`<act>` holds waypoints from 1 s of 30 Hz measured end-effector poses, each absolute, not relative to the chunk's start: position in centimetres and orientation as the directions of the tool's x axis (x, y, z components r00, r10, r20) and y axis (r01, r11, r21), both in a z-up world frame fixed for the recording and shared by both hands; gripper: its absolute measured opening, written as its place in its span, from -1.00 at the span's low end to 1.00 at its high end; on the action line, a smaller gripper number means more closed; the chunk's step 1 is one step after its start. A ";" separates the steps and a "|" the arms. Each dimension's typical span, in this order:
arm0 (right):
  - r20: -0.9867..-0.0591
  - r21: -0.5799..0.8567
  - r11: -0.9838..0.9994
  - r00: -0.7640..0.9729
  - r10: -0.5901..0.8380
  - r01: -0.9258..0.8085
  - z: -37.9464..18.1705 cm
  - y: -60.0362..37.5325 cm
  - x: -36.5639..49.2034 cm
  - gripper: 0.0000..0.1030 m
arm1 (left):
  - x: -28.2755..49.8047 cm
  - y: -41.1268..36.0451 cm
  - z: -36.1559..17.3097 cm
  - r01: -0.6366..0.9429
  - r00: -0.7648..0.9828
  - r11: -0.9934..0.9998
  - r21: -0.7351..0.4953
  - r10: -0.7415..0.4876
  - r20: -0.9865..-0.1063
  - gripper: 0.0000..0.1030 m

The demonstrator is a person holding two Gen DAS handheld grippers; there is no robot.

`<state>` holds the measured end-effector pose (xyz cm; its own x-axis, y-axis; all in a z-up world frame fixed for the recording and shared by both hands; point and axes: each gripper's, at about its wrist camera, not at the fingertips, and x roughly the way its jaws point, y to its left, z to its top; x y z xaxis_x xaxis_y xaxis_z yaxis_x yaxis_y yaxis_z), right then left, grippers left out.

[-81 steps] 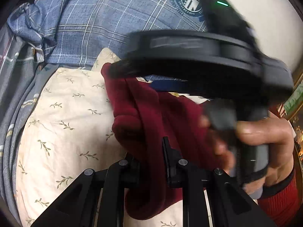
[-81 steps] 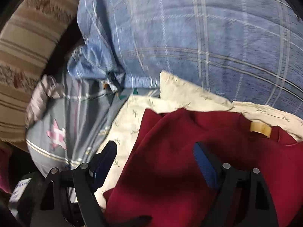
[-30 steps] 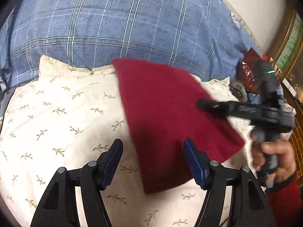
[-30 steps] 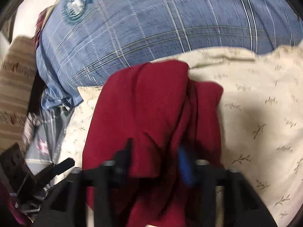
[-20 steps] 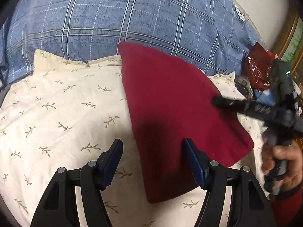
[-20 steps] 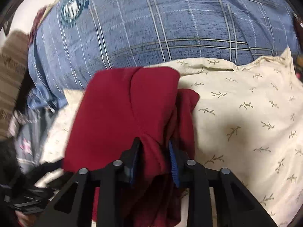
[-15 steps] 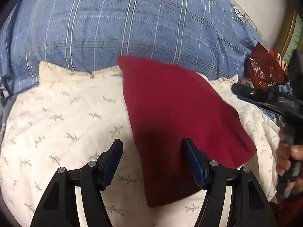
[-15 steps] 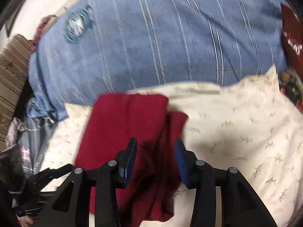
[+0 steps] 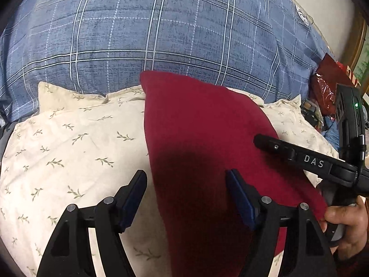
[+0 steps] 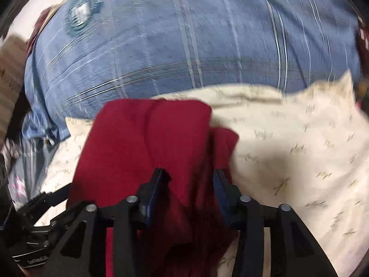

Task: Fold small clothes

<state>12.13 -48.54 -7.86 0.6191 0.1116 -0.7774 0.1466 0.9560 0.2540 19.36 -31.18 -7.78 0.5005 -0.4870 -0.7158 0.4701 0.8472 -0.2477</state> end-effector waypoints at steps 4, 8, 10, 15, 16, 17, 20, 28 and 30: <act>-0.768 0.267 0.954 0.629 0.124 0.138 -7.7 -49.1 11.8 -0.08 | 19.6 -31.3 -8.0 0.466 0.501 0.848 -0.252 -0.488 -0.715 0.44; -0.761 0.228 0.962 0.643 0.079 0.151 -5.9 -48.3 10.0 -0.05 | 19.7 -31.2 -8.0 0.466 0.504 0.849 -0.249 -0.486 -0.714 0.44; -0.745 0.216 0.968 0.662 0.079 0.128 -4.4 -47.6 8.9 -0.01 | 19.7 -31.2 -8.0 0.464 0.502 0.849 -0.253 -0.487 -0.715 0.44; -0.760 0.213 0.971 0.643 0.095 0.108 -4.4 -46.4 7.6 -0.05 | 19.4 -31.1 -7.9 0.464 0.508 0.851 -0.247 -0.484 -0.713 0.44; -0.769 0.199 0.974 0.633 0.084 0.112 -4.8 -46.4 7.5 -0.06 | 19.4 -31.1 -7.9 0.465 0.506 0.849 -0.250 -0.486 -0.712 0.44; -0.785 0.169 0.979 0.617 0.061 0.117 -5.6 -46.4 7.6 -0.09 | 19.4 -31.1 -7.9 0.468 0.502 0.847 -0.253 -0.490 -0.712 0.44; -0.806 0.171 0.977 0.588 0.067 0.123 -7.5 -47.0 7.7 -0.17 | 19.2 -31.2 -7.9 0.472 0.502 0.847 -0.245 -0.487 -0.714 0.44; -0.732 0.289 0.944 0.672 0.113 0.157 -6.0 -48.0 7.0 0.10 | 19.1 -30.9 -7.8 0.461 0.507 0.852 -0.248 -0.483 -0.714 0.47; -0.736 0.302 0.940 0.665 0.126 0.157 -6.4 -48.1 7.9 0.09 | 19.1 -31.0 -7.8 0.462 0.507 0.852 -0.247 -0.482 -0.714 0.47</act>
